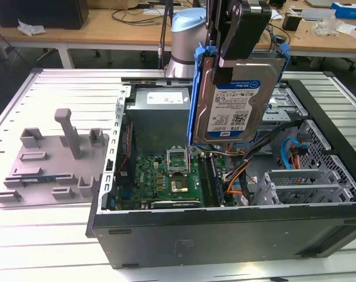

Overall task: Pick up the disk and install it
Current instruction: 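Insert the disk into the insertion slot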

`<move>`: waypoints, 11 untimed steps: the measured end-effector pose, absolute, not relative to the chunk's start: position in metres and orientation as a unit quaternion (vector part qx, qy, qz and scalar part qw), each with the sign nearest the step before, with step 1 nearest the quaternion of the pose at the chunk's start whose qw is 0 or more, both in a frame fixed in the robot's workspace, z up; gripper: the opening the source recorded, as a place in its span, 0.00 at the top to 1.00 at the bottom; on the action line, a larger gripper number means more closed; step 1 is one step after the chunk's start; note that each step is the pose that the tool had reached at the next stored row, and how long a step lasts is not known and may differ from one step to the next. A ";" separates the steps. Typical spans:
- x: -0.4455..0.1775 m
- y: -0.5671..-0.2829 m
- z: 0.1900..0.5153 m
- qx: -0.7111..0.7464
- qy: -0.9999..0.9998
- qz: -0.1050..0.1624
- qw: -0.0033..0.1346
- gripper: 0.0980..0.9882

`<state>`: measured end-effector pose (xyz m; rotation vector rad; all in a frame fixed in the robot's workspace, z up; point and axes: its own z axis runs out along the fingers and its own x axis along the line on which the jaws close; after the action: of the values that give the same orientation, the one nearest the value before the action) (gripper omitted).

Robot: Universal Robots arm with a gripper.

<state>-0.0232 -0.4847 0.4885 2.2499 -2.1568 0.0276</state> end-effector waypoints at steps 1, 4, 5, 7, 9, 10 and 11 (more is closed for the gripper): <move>-0.023 -0.485 0.488 0.721 -0.693 0.007 0.010 0.70; -0.023 -0.485 0.488 0.718 -0.696 0.001 0.004 0.70; -0.023 -0.485 0.488 0.717 -0.697 0.000 0.003 0.70; -0.023 -0.485 0.488 0.712 -0.702 0.000 0.003 0.70; -0.023 -0.486 0.488 0.706 -0.708 0.000 0.003 0.70; -0.023 -0.486 0.488 0.705 -0.709 0.000 0.003 0.70; -0.023 -0.486 0.488 0.703 -0.711 0.000 0.003 0.70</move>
<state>-0.0226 -0.4865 0.4877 2.2057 -2.2299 -0.0003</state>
